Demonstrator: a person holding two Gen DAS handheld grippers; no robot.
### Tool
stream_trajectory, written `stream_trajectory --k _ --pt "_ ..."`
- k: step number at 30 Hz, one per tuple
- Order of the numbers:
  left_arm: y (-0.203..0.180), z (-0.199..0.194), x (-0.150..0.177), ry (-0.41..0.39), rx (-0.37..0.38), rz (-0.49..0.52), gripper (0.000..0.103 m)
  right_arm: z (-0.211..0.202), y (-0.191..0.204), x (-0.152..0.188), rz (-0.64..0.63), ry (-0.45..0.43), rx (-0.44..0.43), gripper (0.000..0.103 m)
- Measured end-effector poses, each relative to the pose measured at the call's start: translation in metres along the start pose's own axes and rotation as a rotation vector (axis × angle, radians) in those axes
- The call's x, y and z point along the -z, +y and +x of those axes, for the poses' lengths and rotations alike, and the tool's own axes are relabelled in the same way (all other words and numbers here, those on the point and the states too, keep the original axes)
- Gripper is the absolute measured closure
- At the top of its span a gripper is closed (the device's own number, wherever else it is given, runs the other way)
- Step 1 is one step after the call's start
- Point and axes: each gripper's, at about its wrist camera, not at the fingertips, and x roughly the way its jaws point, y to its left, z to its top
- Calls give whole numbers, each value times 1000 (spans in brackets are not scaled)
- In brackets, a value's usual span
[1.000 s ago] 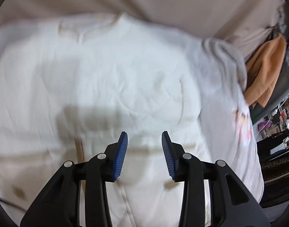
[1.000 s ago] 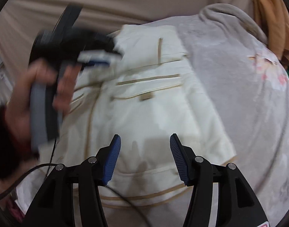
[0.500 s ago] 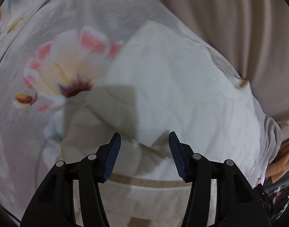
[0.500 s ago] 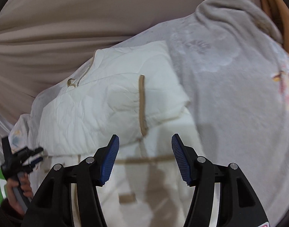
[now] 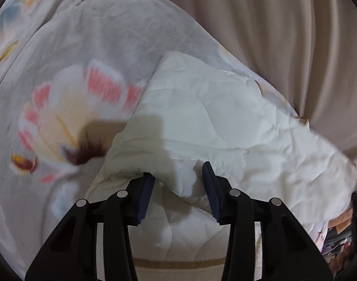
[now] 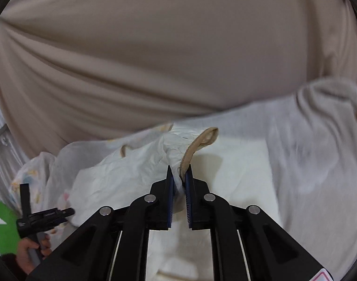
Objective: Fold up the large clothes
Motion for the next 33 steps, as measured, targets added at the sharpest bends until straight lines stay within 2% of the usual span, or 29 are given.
stream_trajectory --k 1,2,4,5,7,8,9,10,11,14,16,18,19,21,22,23,25,26,28,31,33 --pt "-3 11 1 38 -17 23 52 21 -5 3 -27 64 55 85" --pt "-4 24 4 77 -41 44 50 50 -16 14 -29 184 112 83" --pt "9 23 10 86 -50 59 49 75 -45 41 51 332 185 88" --pt "12 15 14 75 -40 48 49 66 -56 50 116 330 155 88" --pt "26 -15 19 56 26 15 48 29 -67 58 174 268 129 86" --pt "34 -30 23 41 55 7 45 3 -71 62 178 238 128 79" --pt "43 -46 29 26 70 5 37 -24 -77 69 182 222 125 73" --pt "54 -64 38 19 69 12 32 -48 -82 78 188 222 115 60" --pt "62 -74 48 26 64 20 30 -67 -87 88 197 233 104 51" --pt "96 -96 87 115 18 38 25 -120 -107 137 226 342 118 40" --pt "118 -100 123 203 -3 21 25 -141 -118 170 260 417 136 40" --pt "133 -101 154 275 -12 -18 25 -155 -127 198 340 466 113 39" --pt "139 -104 167 284 0 -45 25 -158 -130 207 380 475 100 39" --pt "137 -114 177 253 -2 -21 26 -157 -131 219 428 479 62 39" --pt "137 -117 182 262 0 -4 31 -154 -130 224 443 484 52 39" --pt "134 -119 182 262 -4 7 36 -149 -129 228 450 488 50 42" --pt "132 -123 185 279 15 15 67 -144 -127 227 444 469 48 75" --pt "127 -123 183 283 16 15 75 -143 -128 227 448 469 32 97" --pt "119 -136 183 264 16 43 86 -151 -125 220 463 438 21 97" --pt "109 -161 186 236 16 102 93 -188 -109 210 396 379 3 99" --pt "106 -184 201 249 1 148 95 -216 -103 212 379 383 -3 99"
